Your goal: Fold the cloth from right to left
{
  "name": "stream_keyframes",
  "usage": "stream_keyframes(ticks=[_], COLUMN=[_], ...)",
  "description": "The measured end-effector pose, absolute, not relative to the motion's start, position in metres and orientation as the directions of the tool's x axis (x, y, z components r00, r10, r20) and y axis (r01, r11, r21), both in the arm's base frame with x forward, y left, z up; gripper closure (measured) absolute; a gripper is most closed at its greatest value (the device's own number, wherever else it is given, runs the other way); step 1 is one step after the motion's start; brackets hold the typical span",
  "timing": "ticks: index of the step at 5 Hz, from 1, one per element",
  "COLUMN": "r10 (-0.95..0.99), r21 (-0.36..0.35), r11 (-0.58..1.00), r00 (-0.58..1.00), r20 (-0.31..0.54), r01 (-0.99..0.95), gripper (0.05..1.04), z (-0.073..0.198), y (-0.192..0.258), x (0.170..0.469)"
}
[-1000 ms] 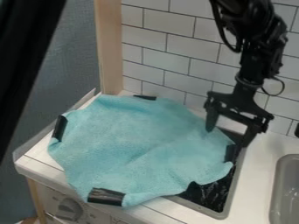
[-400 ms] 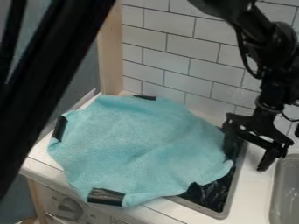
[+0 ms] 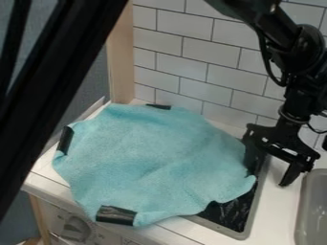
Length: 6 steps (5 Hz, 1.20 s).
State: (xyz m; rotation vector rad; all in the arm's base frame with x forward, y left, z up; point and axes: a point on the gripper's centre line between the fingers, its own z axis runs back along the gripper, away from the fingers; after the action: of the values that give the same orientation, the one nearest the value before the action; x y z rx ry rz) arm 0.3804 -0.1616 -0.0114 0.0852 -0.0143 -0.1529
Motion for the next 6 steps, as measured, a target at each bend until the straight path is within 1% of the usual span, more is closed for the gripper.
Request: stream_keyframes(ticks=[1, 2, 3, 4, 5, 6], r10=[-0.136, -0.135, -0.131, -0.129, -0.125, -0.149], r21=[0.108, 0.12, 0.121, 0.124, 0.122, 0.111], r11=[0.985, 0.984, 0.984, 0.984, 0.985, 0.983], r00=[0.991, 0.991, 0.991, 0.992, 0.992, 0.989], r20=[0.011, 0.009, 0.006, 0.003, 0.005, 0.012], r01=[0.134, 0.133, 0.13, 0.127, 0.124, 0.147], gripper=[0.413, 0.672, 0.853, 0.966, 1.017, 1.03], z=[-0.012, -0.0128, -0.0128, -0.0131, -0.012, -0.0069], y=[-0.1579, -0.1557, -0.1553, -0.154, -0.1532, -0.1538], x=[0.3806, 0.38, 0.3792, 0.3774, 0.3764, 0.3776])
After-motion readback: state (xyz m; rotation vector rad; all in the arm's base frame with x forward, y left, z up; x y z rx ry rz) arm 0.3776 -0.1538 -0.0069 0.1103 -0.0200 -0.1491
